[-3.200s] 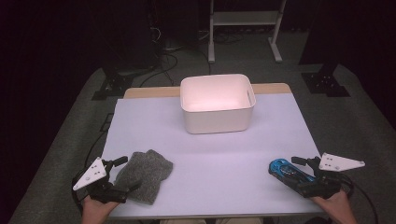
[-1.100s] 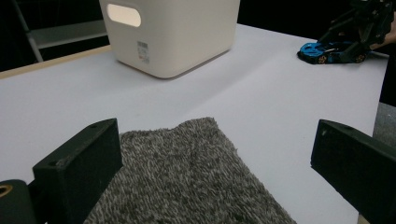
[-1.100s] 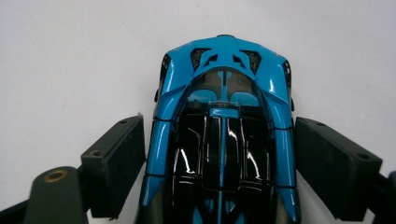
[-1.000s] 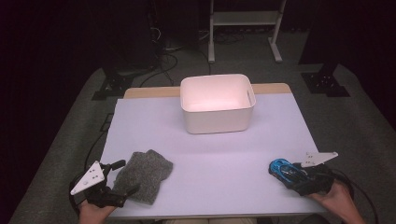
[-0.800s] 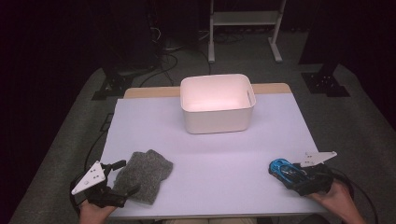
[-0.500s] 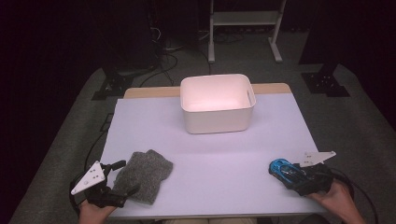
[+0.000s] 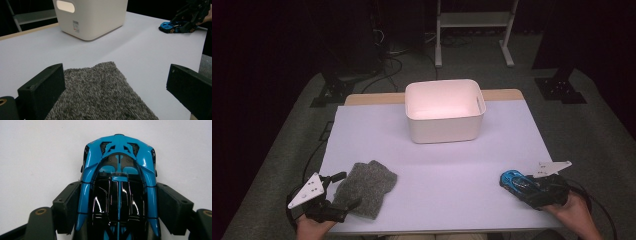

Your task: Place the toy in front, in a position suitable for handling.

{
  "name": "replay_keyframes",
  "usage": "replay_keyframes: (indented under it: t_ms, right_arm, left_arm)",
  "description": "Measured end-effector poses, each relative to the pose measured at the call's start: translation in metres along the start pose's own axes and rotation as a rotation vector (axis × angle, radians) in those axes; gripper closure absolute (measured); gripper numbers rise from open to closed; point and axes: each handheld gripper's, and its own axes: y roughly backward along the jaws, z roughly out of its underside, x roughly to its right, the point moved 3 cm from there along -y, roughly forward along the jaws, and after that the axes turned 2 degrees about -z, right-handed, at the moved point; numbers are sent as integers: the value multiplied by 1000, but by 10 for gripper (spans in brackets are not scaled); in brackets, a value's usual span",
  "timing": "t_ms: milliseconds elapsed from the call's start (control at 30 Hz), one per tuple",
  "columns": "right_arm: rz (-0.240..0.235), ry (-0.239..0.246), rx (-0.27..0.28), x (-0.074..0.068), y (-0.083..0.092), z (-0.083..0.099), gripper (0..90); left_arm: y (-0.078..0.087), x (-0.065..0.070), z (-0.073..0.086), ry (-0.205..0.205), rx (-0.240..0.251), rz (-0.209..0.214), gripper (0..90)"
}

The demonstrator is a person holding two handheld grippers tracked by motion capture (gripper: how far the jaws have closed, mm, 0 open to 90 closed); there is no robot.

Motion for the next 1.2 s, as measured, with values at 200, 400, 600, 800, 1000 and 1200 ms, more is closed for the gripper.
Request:
replay_keyframes:
  t_ms: [200, 400, 600, 800, 1000, 1200]
  right_arm:
    - [-3, 12, 6, -1, 1, 0, 254]
    - [-21, 30, 1, -1, 2, 0, 264]
    - [-31, 36, 10, -3, 3, -3, 266]
    - [-63, 73, 51, -11, 11, -20, 266]
    - [-136, 148, 107, -24, 16, -60, 266]
    - [-195, 218, 133, -40, 15, -92, 266]
  left_arm:
    - [0, 0, 0, 2, 0, -2, 10]
    - [-1, 0, 0, 2, 1, 0, 10]
    - [0, -1, 1, 4, 1, -3, 10]
    - [-1, 0, 0, -1, -1, -3, 10]
    - [1, -1, 0, -2, 2, -5, 10]
    - [2, -1, 0, -2, 2, -4, 10]
